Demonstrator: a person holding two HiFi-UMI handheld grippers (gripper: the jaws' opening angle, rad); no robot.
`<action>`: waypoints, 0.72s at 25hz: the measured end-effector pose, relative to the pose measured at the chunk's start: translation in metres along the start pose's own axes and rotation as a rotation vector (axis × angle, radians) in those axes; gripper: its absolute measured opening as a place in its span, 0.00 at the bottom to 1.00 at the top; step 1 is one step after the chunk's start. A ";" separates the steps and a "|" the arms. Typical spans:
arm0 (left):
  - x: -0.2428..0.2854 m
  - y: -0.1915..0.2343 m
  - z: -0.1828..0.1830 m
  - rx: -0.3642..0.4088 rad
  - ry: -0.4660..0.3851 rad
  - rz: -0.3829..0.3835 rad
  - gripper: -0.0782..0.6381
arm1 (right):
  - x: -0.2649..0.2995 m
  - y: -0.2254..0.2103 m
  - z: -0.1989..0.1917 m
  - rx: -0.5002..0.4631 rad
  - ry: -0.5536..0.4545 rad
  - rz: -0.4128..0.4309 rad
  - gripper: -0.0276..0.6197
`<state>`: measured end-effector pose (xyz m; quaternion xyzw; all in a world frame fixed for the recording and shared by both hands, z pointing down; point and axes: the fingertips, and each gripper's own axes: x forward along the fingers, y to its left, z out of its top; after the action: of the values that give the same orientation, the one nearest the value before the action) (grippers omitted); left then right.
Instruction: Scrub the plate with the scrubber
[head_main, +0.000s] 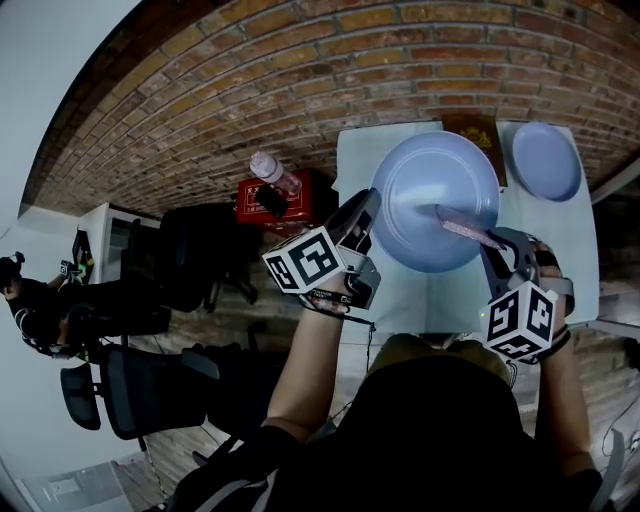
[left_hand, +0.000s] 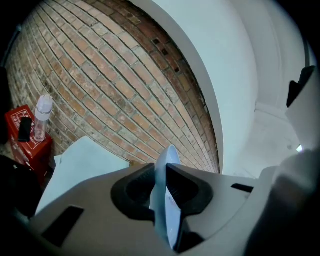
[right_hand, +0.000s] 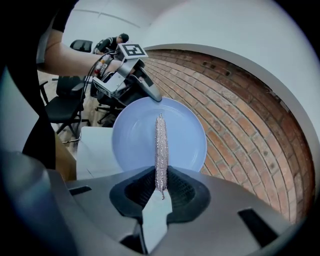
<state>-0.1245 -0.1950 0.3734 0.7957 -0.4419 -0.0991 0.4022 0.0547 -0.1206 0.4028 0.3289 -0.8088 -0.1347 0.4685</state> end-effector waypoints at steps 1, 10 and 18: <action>0.000 -0.001 0.000 0.004 -0.003 0.002 0.22 | -0.001 0.005 0.001 -0.008 -0.004 0.011 0.18; -0.001 0.000 0.005 0.001 -0.016 0.007 0.22 | -0.006 0.047 0.022 -0.082 -0.050 0.102 0.18; 0.008 -0.010 -0.011 -0.005 0.023 -0.017 0.22 | -0.003 0.047 0.044 -0.107 -0.102 0.111 0.18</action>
<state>-0.1080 -0.1926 0.3751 0.7994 -0.4303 -0.0946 0.4084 -0.0007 -0.0873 0.4028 0.2506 -0.8403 -0.1680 0.4504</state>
